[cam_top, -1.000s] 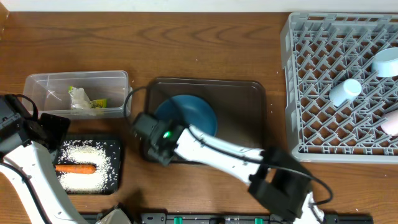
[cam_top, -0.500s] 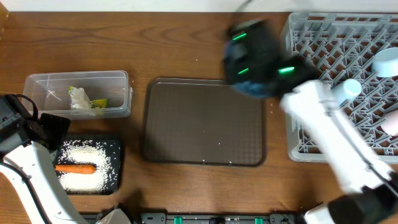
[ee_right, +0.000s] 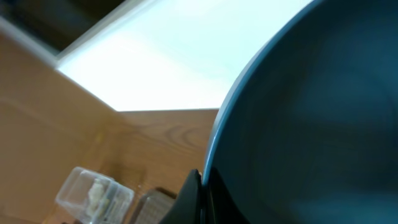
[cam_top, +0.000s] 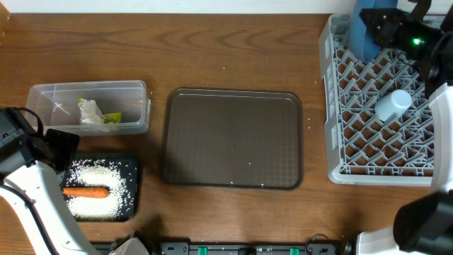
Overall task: Sort waste into correct bins and load items into the dishwasher rack
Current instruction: 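Carry the plate with the right gripper into the rack's back row, release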
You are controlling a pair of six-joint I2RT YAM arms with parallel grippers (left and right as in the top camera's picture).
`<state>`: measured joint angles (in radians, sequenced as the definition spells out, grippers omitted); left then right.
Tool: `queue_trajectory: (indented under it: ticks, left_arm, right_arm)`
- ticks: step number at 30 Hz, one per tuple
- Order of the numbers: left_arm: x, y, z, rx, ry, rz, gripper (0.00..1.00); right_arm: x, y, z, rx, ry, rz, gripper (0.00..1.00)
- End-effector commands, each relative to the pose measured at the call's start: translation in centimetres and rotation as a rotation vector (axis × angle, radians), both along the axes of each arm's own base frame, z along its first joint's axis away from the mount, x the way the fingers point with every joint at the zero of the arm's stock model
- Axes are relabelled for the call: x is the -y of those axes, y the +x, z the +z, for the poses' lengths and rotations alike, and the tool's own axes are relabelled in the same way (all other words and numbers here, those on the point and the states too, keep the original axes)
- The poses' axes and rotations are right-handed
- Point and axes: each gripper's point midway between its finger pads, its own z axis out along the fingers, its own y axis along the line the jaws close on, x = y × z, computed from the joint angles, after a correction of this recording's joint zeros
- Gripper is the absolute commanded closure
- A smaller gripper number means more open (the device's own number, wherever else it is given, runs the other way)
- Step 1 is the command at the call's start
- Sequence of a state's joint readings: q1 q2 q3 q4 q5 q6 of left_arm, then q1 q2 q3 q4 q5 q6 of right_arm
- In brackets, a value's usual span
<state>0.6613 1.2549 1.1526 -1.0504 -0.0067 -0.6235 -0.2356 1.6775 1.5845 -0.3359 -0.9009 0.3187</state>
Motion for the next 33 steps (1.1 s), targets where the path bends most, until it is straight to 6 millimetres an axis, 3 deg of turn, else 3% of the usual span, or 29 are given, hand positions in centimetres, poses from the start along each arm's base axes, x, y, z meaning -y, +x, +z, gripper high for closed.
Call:
queue_trajectory:
  ticks: [1,3,7,13,18,33]
  left_arm:
    - [-0.3,0.0,0.3,-0.001,0.012,0.002,0.02]
    - [-0.3,0.0,0.3,-0.001,0.012,0.002,0.02]
    - [-0.3,0.0,0.3,-0.001,0.012,0.002,0.02]
    - [-0.3,0.0,0.3,-0.001,0.012,0.002,0.02]
    - [-0.3,0.0,0.3,-0.001,0.012,0.002,0.02]
    - [-0.3,0.0,0.3,-0.001,0.011,0.002,0.02]
  right_arm:
    - [-1.6,0.0,-2.4,-0.042,0.103,0.14,0.99]
    - [-1.4,1.4,-3.8,-0.046,0.124,0.144,0.99]
    - [-1.5,3.2,-4.9,0.01,0.165,0.21,0.99]
    - [0.7,5.2,-7.3,-0.017,0.217,0.164,0.99]
    - [2.5,5.4,-9.0,-0.065,0.239,0.128,0.99]
    - [9.9,4.1,-9.4,-0.089,0.274,0.015,0.94]
